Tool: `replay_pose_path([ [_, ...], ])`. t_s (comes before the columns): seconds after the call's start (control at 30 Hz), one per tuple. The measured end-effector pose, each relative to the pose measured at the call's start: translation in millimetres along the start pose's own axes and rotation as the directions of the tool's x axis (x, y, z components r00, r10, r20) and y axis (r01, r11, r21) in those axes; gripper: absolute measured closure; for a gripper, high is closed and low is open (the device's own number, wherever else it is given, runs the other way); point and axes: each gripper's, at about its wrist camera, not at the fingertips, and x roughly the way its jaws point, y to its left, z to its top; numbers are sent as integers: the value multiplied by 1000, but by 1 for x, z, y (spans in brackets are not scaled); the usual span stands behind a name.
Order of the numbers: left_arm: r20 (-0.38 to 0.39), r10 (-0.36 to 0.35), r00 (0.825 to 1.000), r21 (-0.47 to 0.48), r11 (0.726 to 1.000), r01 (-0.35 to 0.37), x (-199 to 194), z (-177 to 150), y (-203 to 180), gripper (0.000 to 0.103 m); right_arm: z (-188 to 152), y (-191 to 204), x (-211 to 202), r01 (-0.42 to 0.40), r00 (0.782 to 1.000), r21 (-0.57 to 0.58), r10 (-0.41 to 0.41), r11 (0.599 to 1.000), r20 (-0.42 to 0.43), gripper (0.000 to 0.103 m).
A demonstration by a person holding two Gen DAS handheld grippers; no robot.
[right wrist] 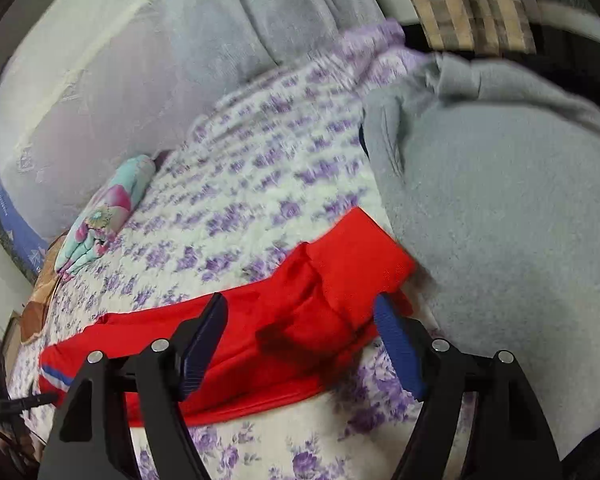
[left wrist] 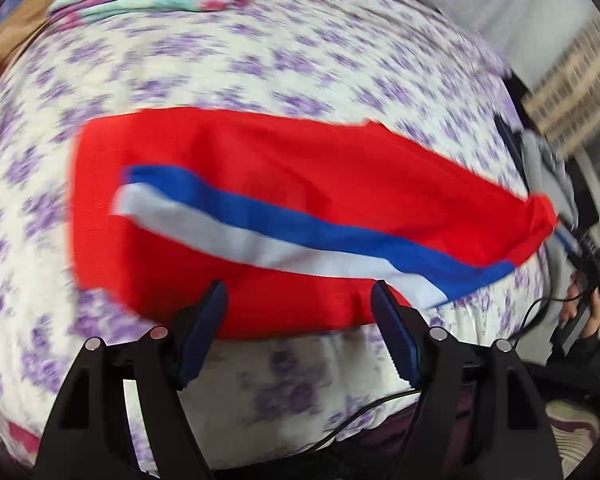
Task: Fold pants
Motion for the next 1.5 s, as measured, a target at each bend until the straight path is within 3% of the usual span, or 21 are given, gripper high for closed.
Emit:
replay_pose_path([
  [0.1, 59, -9, 998, -101, 995, 15, -27, -6, 28, 31, 2, -24, 9, 21, 996, 105, -13, 994, -84, 31],
  [0.17, 103, 7, 995, -153, 988, 9, -45, -11, 44, 27, -2, -34, 14, 18, 995, 143, -5, 990, -96, 77],
  [0.23, 153, 61, 986, -244, 969, -22, -64, -18, 71, 22, -5, -34, 16, 3, 996, 117, 7, 993, -91, 84],
  [0.37, 142, 2, 990, -378, 924, 53, -58, -18, 107, 21, -1, -30, 8, -39, 997, 82, 44, 996, -56, 85],
  [0.53, 116, -32, 993, -354, 932, 72, -29, 7, 96, 22, 22, -12, 5, -83, 995, 47, 85, 995, -46, 86],
  [0.6, 121, -18, 992, -336, 940, 58, -26, 16, 86, 36, 31, -4, 0, -131, 991, 21, 132, 991, -25, 87],
  [0.63, 126, 29, 992, -327, 945, 13, -26, 21, 83, 54, 37, 2, -4, -173, 985, 4, 173, 985, -5, 87],
  [0.73, 121, 53, 991, -338, 941, -9, -24, 27, 89, 57, 47, 9, -35, -330, 933, -68, 336, 942, 127, 87],
  [0.8, 106, 78, 991, -329, 943, -39, -20, 23, 92, 57, 39, 4, -32, -254, 958, -99, 264, 962, 113, 87],
  [0.87, 91, 90, 992, -316, 947, -57, -17, 19, 95, 56, 20, -17, 0, -136, 990, -64, 134, 989, -33, 87],
  [0.9, 84, 89, 992, -316, 947, -58, -16, 16, 97, 55, 6, -31, 16, -83, 991, -39, 79, 996, -105, 87],
  [0.97, 77, 105, 992, -308, 948, -76, -14, 13, 99, 51, -9, -44, 22, -74, 989, -22, 70, 997, -131, 88],
  [1.03, 70, 131, 989, -291, 951, -105, -16, 10, 97, 49, -10, -42, 9, -78, 991, -36, 74, 996, -108, 80],
  [1.1, 67, 149, 987, -279, 952, -125, -24, 7, 93, 47, -6, -37, -9, 19, 996, -58, -24, 998, -87, 49],
  [1.17, 83, 162, 983, -260, 956, -136, -36, 4, 88, 45, 2, -33, -36, 128, 992, -78, -127, 989, 15, 45],
  [1.27, 143, 244, 959, -210, 954, -212, -65, 0, 68, 45, 21, -17, -88, 228, 948, -73, -205, 971, 242, 46],
  [1.33, 199, 211, 957, -127, 974, -188, -79, 4, 40, 40, 40, 15, -97, 61, 971, -138, -27, 989, 236, 46],
  [1.37, 215, 193, 957, -85, 980, -179, -81, 6, 26, 38, 48, 33, -87, -59, 984, -169, 85, 984, 155, 46],
  [1.4, 232, 162, 959, -18, 987, -162, -80, 9, 3, 35, 55, 55, -71, -199, 977, -188, 211, 962, 45, 46],
  [1.43, 238, 132, 962, 43, 988, -146, -75, 12, -16, 33, 58, 90, -45, -364, 931, -189, 352, 912, -96, 47],
  [1.5, 221, 100, 970, 127, 983, -131, -55, 15, -43, 26, 55, 139, -4, -495, 858, -183, 443, 850, -261, 48],
])
